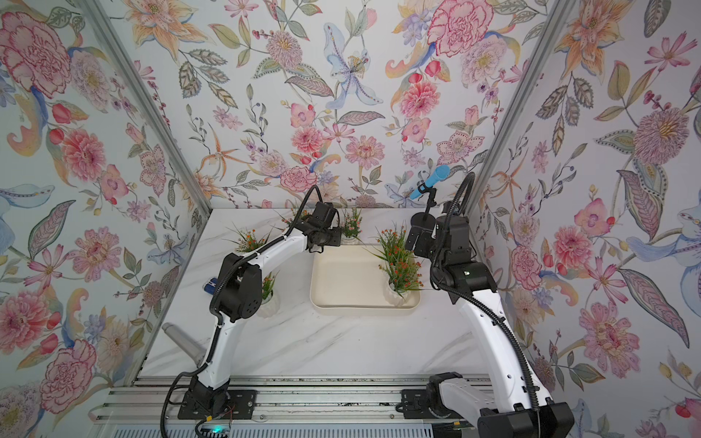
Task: Put the potted gypsophila into the storage box
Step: Pick up the baby's breath potted plant from the center of the board.
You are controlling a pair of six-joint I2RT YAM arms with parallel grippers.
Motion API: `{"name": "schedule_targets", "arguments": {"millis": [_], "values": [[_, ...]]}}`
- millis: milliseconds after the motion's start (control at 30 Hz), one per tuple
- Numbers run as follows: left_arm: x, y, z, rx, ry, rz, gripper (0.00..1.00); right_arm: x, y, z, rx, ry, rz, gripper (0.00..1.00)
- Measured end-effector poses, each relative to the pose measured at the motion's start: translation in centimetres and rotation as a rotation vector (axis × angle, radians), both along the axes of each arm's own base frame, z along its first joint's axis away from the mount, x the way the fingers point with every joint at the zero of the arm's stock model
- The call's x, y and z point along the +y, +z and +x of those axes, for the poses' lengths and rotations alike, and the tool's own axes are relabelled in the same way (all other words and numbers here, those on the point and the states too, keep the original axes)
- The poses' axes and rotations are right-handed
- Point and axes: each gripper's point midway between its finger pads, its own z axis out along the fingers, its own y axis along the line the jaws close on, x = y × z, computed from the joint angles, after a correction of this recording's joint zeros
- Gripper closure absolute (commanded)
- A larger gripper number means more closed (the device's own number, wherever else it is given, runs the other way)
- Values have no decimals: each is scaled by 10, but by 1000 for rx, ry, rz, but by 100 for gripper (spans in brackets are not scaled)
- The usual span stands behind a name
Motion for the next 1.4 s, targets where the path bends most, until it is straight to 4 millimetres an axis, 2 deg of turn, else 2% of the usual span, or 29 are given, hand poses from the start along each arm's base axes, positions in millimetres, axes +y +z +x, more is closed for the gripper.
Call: {"name": "schedule_targets", "arguments": {"millis": [200,400,700,1067,1300,1400], "values": [[-5,0,14,-19,6,-18,43,0,-13,-7,22,5,4,0],[-11,-6,20,-15,21,-48,44,1,-25,-9,46,11,2,0],[-11,-14,38,-31,63,-12,53,-2,-47,-18,89,9,-11,0],[-4,-14,41,-42,85,29,61,-2,-47,-21,82,16,-21,0],[-5,-13,42,-46,91,23,71,-2,-50,-19,91,20,-31,0],[-9,-14,41,-45,85,21,70,-2,-52,-18,98,23,-36,0]]}}
